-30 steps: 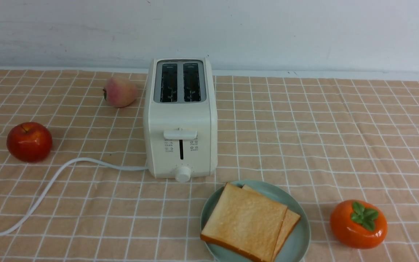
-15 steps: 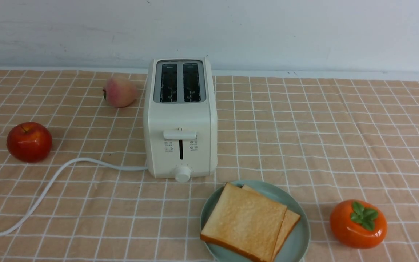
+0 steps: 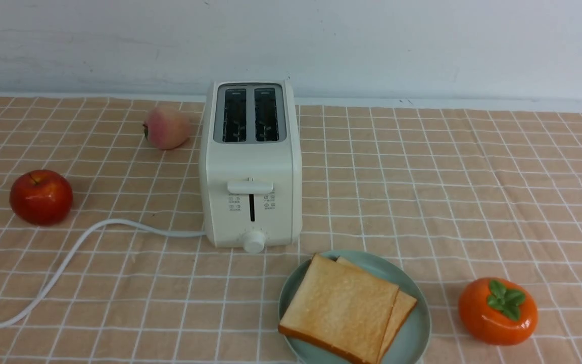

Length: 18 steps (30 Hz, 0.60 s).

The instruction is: Take toasted bread from bread machine on light coffee tablecloth place on plate.

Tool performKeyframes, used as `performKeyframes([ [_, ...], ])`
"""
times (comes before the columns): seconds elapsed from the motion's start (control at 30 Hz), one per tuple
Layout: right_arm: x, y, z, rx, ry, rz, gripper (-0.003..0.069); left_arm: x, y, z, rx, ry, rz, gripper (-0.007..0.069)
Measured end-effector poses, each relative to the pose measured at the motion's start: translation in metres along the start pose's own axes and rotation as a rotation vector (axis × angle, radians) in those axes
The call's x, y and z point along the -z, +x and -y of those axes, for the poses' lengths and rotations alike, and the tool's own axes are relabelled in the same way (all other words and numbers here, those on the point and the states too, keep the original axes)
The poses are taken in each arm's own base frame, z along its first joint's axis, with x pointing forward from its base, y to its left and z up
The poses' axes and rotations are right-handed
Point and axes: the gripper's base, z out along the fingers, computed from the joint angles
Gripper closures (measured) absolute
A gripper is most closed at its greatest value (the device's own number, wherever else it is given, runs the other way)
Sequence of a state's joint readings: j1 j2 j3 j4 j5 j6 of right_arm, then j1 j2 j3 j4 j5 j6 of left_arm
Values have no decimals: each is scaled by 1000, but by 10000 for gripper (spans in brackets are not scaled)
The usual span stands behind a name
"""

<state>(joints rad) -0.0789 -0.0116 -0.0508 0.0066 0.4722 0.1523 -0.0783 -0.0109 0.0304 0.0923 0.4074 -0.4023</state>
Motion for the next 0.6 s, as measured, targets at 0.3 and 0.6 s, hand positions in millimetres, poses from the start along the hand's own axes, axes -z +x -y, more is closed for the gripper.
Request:
performKeyframes([
  [0.3,-8,12,2,-3,-3,18,552,0,0,0,-1,0,0,608],
  [0.6,-8,12,2,-3,-4,19,541,0,0,0,-1,0,0,607],
])
